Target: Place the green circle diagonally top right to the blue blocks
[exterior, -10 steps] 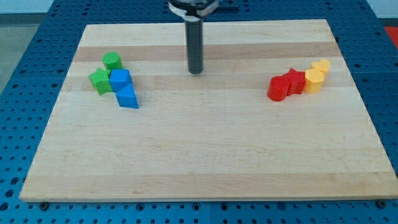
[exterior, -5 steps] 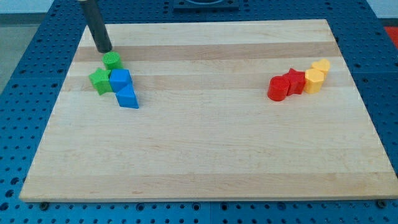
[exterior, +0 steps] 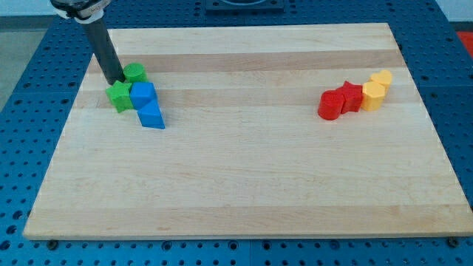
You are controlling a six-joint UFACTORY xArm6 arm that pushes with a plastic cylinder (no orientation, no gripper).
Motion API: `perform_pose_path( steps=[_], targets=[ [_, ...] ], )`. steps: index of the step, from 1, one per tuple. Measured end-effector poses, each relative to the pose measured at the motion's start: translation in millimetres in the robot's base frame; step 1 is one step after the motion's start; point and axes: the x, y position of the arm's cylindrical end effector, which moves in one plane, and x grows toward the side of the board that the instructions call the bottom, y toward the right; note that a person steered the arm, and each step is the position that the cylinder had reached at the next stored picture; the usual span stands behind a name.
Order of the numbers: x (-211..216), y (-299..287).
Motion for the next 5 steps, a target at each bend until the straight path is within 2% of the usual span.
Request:
perform_pose_path(
  steps=[2, 4, 5],
  targets=[
    [0.0, 14.8],
    [-6.7, 174.9],
    [-6.7, 178.4]
  ],
)
